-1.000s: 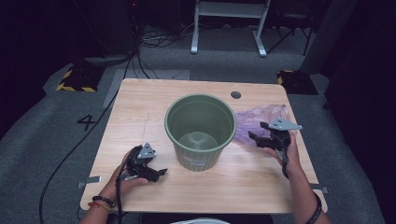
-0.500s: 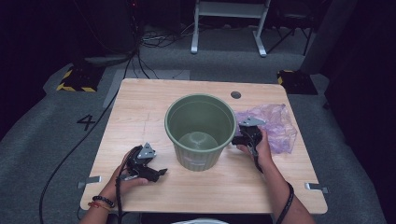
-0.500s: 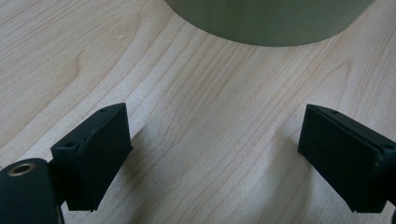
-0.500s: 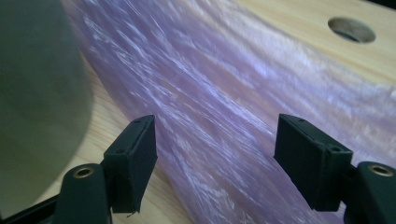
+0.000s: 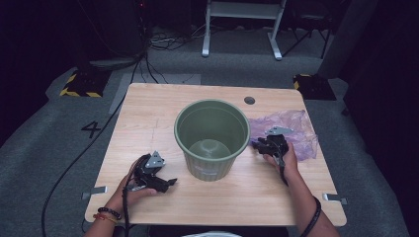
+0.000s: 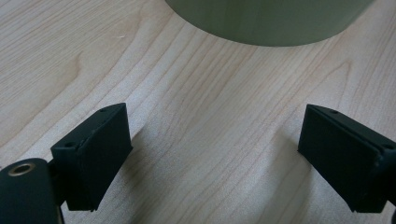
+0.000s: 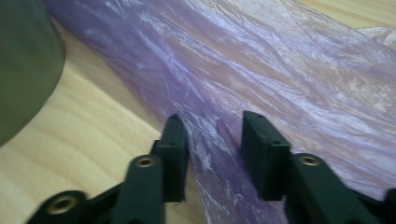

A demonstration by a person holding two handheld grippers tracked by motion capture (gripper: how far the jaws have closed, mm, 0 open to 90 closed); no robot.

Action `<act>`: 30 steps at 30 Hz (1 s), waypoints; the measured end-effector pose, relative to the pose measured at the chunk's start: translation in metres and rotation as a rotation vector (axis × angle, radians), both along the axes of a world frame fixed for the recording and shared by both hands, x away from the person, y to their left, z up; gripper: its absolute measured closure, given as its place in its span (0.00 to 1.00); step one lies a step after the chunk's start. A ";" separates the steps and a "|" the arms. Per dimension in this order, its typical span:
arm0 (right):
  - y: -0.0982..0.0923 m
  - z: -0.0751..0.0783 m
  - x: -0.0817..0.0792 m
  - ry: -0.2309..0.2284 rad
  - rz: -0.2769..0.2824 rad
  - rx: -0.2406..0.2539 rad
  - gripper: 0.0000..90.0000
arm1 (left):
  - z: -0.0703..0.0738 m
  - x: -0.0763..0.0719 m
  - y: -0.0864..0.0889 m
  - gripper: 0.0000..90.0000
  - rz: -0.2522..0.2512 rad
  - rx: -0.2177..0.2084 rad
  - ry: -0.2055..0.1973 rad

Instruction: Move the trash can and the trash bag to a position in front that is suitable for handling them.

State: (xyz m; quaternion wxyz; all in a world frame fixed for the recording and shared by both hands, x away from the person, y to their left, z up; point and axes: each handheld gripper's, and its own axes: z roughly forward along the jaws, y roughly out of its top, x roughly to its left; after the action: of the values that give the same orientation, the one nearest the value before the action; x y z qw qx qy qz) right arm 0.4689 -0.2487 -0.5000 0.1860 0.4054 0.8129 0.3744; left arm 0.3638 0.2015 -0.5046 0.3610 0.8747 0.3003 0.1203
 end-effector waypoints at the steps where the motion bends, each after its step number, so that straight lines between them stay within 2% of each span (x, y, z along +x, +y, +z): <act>1: -0.003 0.000 -0.001 0.001 0.006 0.001 0.81 | 0.000 0.000 0.000 0.10 0.000 0.000 0.000; 4: -0.011 0.001 -0.005 0.006 0.036 -0.001 0.94 | 0.000 0.000 0.000 0.10 0.000 0.000 0.000; 6: -0.016 0.001 -0.007 0.011 0.057 -0.002 0.97 | 0.000 0.000 0.000 0.10 0.000 0.000 0.000; 12: -0.029 0.003 -0.016 0.000 0.072 -0.034 0.97 | 0.000 0.000 0.000 0.10 0.000 0.000 0.000; 15: -0.035 0.004 -0.020 -0.005 0.072 -0.049 0.83 | 0.000 0.000 0.000 0.10 0.000 0.000 0.000; 17: -0.037 0.006 -0.023 -0.011 0.076 -0.051 0.67 | 0.000 0.000 0.000 0.10 0.000 0.000 -0.001; 19: -0.037 0.011 -0.025 -0.037 0.057 -0.061 0.58 | 0.000 0.000 0.000 0.10 0.000 0.000 0.000; 22: -0.034 0.024 -0.030 -0.094 0.028 -0.013 0.40 | 0.000 0.000 0.000 0.10 0.000 0.000 -0.001; 26: -0.022 0.032 -0.031 -0.145 0.019 0.014 0.32 | 0.000 0.000 0.000 0.10 0.000 0.000 0.000; 28: -0.011 0.032 -0.026 -0.152 0.016 0.012 0.29 | 0.000 0.000 0.000 0.10 0.001 0.000 -0.001; 30: -0.001 0.027 -0.019 -0.138 0.010 0.002 0.27 | 0.000 0.000 0.000 0.10 0.001 0.000 -0.001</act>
State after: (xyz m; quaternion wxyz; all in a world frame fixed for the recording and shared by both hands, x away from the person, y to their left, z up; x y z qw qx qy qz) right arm 0.4501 -0.2496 -0.4731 0.2393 0.3746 0.8000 0.4030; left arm 0.3640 0.2014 -0.5046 0.3612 0.8744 0.3007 0.1208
